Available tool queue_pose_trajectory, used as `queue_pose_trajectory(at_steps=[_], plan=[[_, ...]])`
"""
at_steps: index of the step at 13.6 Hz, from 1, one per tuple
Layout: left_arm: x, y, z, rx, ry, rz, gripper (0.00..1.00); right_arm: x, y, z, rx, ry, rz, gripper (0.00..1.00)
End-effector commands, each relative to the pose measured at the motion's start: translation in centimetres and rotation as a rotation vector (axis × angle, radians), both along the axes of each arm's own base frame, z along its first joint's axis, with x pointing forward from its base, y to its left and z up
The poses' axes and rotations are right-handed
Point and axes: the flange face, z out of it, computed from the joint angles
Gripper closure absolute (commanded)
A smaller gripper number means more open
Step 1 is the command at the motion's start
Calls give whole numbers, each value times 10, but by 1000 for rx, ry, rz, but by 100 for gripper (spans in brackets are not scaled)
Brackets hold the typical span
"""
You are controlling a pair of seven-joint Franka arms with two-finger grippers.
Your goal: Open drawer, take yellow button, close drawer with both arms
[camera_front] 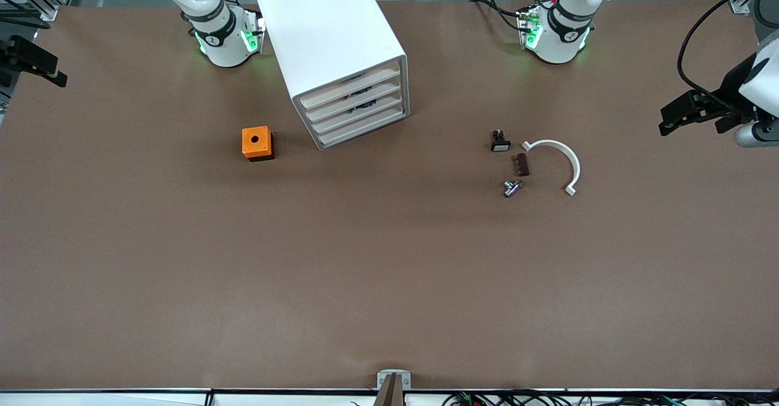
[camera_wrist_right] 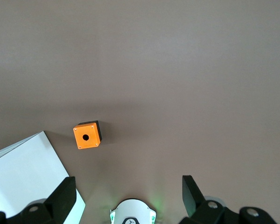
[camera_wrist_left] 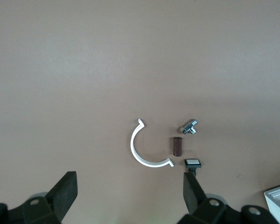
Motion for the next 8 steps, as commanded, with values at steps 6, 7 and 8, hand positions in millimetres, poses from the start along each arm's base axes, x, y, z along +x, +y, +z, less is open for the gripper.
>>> queue_pose_trajectory(at_steps=[6,7,8], plan=[[6,1,0,-20,-4,7,0,-6,13,22,6,-44,-71,0],[9,2,-7,-20,8,4,0,-6,14,20,6,-38,-71,0],[9,2,-9,-20,18,2,0,-7,14,21,6,-37,-69,0]])
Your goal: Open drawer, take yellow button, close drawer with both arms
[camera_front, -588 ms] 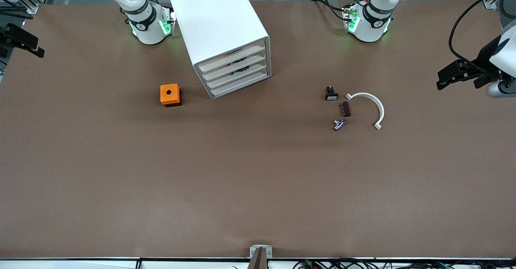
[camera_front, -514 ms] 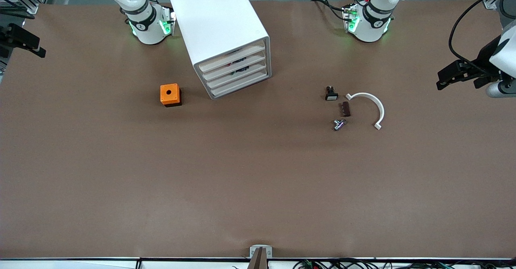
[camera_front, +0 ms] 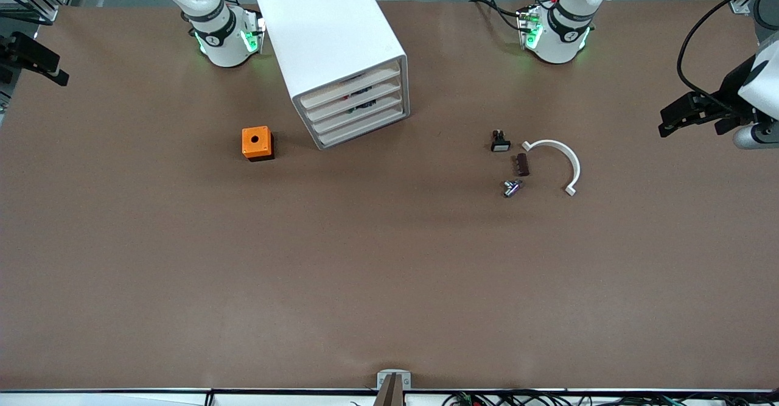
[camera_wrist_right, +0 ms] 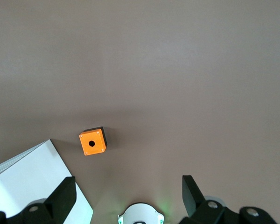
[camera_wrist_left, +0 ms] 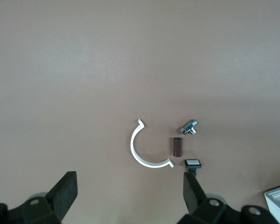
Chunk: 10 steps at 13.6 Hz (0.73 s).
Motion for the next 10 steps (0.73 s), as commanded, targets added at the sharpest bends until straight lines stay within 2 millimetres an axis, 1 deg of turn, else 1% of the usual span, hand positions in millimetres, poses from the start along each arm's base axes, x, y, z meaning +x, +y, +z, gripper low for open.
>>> queue_pose_trajectory(at_steps=[1,3,5,7,8,9,10], plan=[[6,2,-6,-21,16,3,0,-5,3,4,13,1,-14,0],[8,1,-12,-22,29,3,0,-4,3,0,14,9,-8,0],[17,-4,-38,-22,94,-1,0,-4,3,-2,14,18,-6,0],[19,-15,-60,-16,166,17,0,-6,4,-5,15,29,-5,0],[19,-35,-69,-12,192,12,0,-6,5,-6,15,30,-3,0],[19,-48,-73,-10,201,24,0,-6,8,-6,15,32,4,0],[20,-65,-82,-2,215,45,0,-6,10,-6,15,35,8,0]])
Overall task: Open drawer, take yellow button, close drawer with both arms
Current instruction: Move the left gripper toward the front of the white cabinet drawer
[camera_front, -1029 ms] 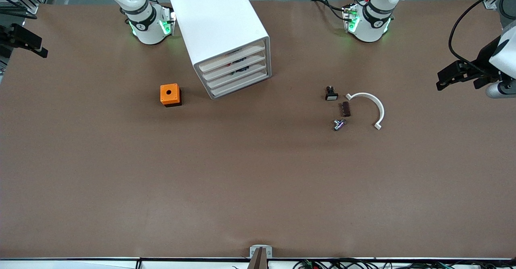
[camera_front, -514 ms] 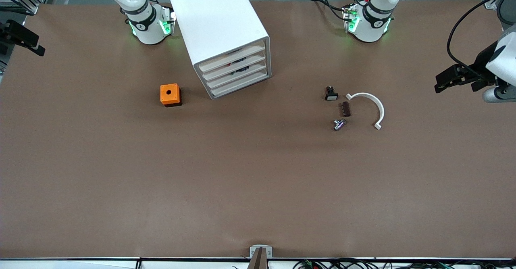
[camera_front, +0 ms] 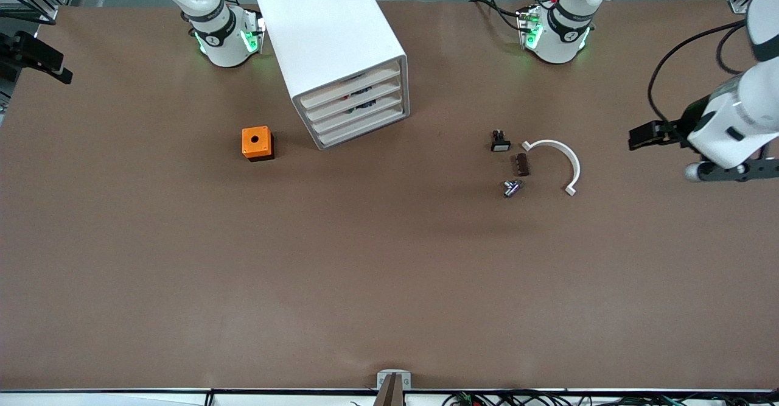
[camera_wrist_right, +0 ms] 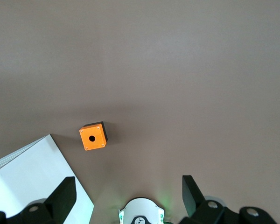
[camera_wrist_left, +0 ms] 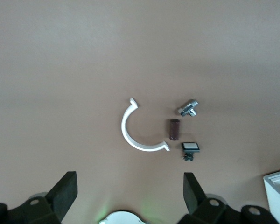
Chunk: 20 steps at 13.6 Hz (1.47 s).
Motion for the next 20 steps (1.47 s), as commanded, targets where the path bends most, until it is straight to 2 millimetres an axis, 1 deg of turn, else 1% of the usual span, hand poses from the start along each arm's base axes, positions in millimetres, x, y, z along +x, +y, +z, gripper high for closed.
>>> queue_pose_trajectory(at_steps=[1,3,4,5,6,9,11,12,13,14,16,18,20], plan=[[-1,-51,-16,19,47,48,0,-6,7,2,12,6,2,0],[-1,-86,-39,36,88,114,0,-7,5,3,13,7,0,0],[-1,-98,-50,19,118,147,0,-7,4,3,13,7,-2,0],[1,-103,-57,3,140,180,0,-7,5,3,13,6,-1,0],[0,-108,-59,-21,158,222,0,-7,5,3,12,6,-1,0],[0,-130,-75,-75,249,368,0,-6,7,4,12,-1,2,0],[3,-145,-81,-139,344,519,0,-6,7,5,12,-4,2,0],[5,-152,-89,-143,391,591,0,-6,7,4,12,-1,2,0],[5,-164,-98,-142,445,655,0,-6,7,4,12,-1,2,0],[7,-173,-102,-149,506,741,0,-6,6,4,12,1,1,0],[12,-184,-110,-119,575,861,0,-7,5,3,12,2,1,0],[5,-208,-120,-50,607,924,0,-6,4,4,12,-2,-4,0],[-3,-230,-139,43,651,1000,0,-6,4,4,12,-4,-2,0]])
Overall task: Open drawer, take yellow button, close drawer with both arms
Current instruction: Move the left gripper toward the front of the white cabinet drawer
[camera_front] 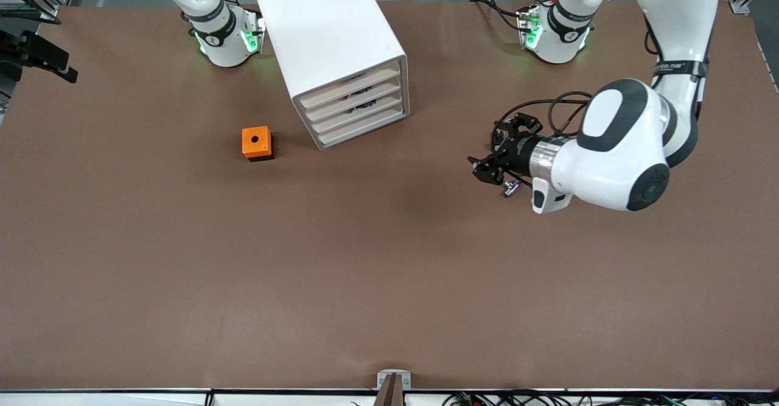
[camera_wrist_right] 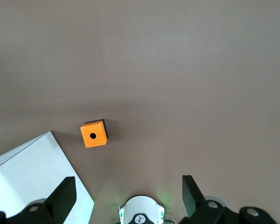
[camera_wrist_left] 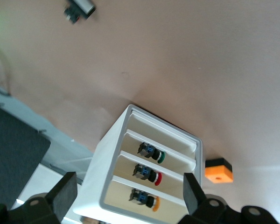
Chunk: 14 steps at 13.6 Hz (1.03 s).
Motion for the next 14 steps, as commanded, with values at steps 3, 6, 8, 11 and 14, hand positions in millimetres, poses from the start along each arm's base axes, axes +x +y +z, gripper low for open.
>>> queue_pose_trajectory(at_steps=[3,6,8,11,14], plan=[[-9,-49,-44,165,188,119,0,-5,0,5,11,-10,-9,0],[-27,-76,-87,279,322,147,0,-4,-1,4,10,-7,-12,0],[-37,-87,-111,323,438,173,0,-3,-2,5,5,-13,-13,0],[-56,-108,-126,391,552,187,0,-2,-7,8,9,-13,-20,0],[-71,-119,-143,460,732,217,0,-2,-4,8,6,-12,-13,0]])
